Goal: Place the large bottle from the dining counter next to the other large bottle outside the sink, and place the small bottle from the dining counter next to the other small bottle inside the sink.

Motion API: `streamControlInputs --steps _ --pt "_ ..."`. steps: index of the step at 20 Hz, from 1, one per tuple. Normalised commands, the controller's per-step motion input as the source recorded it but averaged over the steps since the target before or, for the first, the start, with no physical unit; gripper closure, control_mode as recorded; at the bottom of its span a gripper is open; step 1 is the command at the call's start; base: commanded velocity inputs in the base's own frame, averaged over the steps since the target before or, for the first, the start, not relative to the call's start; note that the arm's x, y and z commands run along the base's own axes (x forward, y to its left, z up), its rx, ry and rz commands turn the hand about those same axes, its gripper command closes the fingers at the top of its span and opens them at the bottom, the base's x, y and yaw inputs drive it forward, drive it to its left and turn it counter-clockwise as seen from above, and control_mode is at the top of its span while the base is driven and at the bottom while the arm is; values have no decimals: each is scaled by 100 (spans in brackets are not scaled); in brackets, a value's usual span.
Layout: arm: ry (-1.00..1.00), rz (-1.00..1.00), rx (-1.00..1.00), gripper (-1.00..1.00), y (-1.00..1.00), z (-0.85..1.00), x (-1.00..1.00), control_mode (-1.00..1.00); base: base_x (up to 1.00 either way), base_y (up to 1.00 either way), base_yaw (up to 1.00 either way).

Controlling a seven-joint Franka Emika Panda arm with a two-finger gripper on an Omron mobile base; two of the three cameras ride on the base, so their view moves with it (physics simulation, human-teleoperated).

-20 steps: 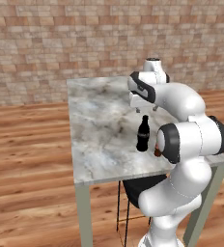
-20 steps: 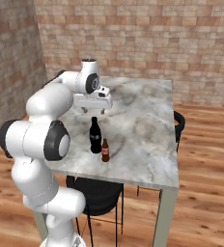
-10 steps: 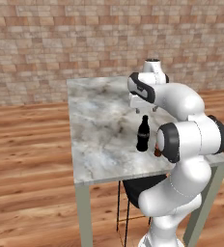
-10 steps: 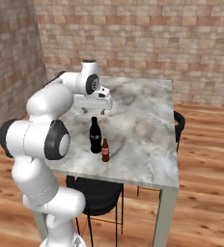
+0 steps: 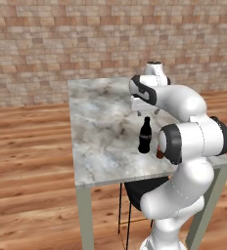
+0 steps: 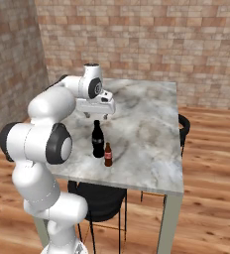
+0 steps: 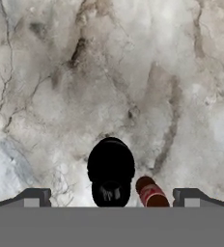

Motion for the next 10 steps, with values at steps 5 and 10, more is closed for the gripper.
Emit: streamControlInputs --steps 5,10 --pt "0 0 0 -100 0 -9 0 -100 0 0 0" --pt "0 0 0 -100 0 -14 0 -100 0 0 0"
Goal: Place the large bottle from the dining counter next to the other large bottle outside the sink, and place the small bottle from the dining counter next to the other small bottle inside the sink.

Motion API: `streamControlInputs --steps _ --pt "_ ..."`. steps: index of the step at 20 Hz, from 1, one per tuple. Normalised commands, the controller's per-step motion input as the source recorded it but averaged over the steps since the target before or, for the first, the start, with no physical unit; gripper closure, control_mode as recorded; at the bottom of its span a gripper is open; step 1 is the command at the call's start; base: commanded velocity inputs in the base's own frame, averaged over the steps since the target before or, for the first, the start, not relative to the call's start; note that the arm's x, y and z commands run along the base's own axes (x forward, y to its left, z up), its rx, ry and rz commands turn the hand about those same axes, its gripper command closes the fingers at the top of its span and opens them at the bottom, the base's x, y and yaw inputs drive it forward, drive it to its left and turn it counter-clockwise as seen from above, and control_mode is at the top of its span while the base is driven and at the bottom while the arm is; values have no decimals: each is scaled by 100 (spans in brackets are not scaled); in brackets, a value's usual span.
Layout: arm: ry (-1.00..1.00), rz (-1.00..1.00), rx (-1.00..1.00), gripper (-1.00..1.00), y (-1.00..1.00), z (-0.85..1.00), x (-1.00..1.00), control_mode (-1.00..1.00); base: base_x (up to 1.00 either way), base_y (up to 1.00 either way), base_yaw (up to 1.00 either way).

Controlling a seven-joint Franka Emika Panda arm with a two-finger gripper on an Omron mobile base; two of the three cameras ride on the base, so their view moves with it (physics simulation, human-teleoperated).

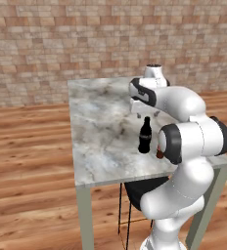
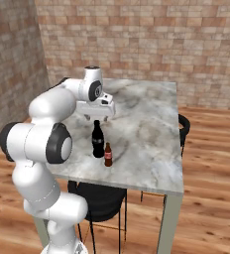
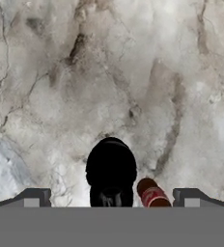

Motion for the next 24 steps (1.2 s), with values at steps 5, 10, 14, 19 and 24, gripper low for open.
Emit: streamControlInputs --steps 5,10,14,19,24 --pt "0 0 0 -100 0 -20 0 -100 0 0 0" --pt "0 0 0 -100 0 -21 0 -100 0 0 0" --pt "0 0 0 -100 0 -9 0 -100 0 0 0" --pt "0 0 0 -100 0 -13 0 -100 0 0 0" --pt "0 0 0 -100 0 -4 0 -100 0 0 0"
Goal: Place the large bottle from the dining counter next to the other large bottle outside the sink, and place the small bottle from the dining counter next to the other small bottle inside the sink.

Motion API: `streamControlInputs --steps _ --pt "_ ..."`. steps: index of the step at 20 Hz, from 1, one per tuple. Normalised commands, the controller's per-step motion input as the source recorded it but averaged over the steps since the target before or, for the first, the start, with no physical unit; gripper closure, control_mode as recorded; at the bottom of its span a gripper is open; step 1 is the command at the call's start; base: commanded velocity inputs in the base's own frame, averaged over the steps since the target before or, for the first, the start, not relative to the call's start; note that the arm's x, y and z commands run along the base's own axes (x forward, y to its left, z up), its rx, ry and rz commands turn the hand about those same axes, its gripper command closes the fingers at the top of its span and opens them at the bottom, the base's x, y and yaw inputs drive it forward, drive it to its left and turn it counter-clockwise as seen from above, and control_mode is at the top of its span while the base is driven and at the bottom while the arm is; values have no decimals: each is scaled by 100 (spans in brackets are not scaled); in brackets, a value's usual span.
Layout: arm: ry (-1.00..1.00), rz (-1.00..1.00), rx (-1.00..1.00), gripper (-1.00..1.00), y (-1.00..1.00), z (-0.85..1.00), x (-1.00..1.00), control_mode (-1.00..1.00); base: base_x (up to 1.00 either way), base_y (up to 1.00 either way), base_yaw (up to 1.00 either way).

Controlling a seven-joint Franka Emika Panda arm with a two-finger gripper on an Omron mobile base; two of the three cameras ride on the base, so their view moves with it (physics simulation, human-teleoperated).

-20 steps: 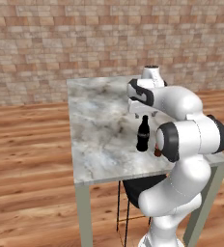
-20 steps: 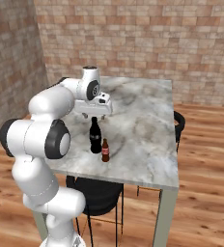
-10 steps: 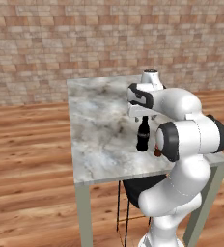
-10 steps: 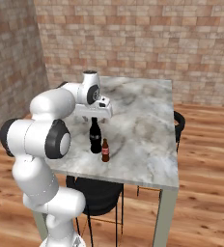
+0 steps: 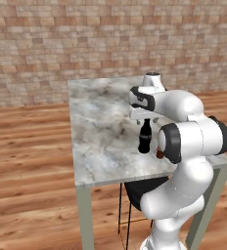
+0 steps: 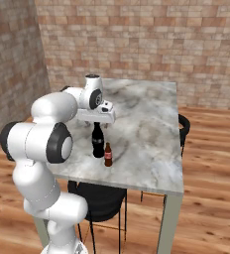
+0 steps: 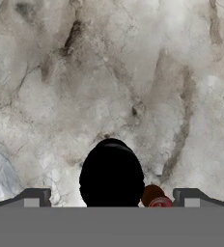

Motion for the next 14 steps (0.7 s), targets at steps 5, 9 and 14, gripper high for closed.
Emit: streamControlInputs --steps 5,9,14 --pt "0 0 0 -100 0 0 0 -100 0 0 0" --pt "0 0 0 -100 0 0 0 -100 0 0 0" --pt "0 0 0 -100 0 0 0 -100 0 0 0"
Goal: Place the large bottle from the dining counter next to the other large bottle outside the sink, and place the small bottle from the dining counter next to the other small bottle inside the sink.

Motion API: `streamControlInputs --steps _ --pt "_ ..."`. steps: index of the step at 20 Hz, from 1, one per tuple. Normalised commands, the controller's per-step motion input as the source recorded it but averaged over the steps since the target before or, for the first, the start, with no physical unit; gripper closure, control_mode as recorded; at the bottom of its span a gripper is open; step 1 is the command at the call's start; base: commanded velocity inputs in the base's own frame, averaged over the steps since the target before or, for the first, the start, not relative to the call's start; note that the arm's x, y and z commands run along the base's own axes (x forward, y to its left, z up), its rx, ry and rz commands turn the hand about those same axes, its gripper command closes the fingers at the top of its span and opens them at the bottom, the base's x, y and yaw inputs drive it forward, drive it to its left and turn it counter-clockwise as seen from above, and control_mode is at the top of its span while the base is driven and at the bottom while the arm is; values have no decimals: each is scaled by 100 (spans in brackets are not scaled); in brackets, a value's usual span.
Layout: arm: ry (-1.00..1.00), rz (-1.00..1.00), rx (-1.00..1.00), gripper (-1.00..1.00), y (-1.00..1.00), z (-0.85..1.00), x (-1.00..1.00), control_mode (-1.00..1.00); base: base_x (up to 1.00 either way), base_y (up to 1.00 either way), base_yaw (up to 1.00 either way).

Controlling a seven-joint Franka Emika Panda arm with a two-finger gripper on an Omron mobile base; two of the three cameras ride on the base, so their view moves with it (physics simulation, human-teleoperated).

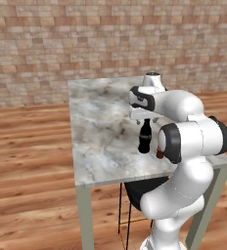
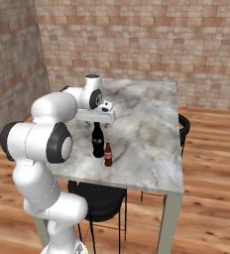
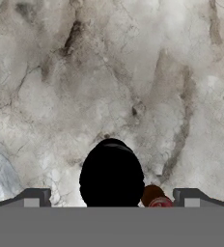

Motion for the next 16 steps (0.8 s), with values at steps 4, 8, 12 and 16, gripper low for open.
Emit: streamControlInputs --steps 4,8,12,16 --pt "0 0 0 100 0 0 0 -100 0 0 0" --pt "0 0 0 100 0 0 0 -100 0 0 0" --pt "0 0 0 100 0 0 0 -100 0 0 0" --pt "0 0 0 100 0 0 0 -100 0 0 0"
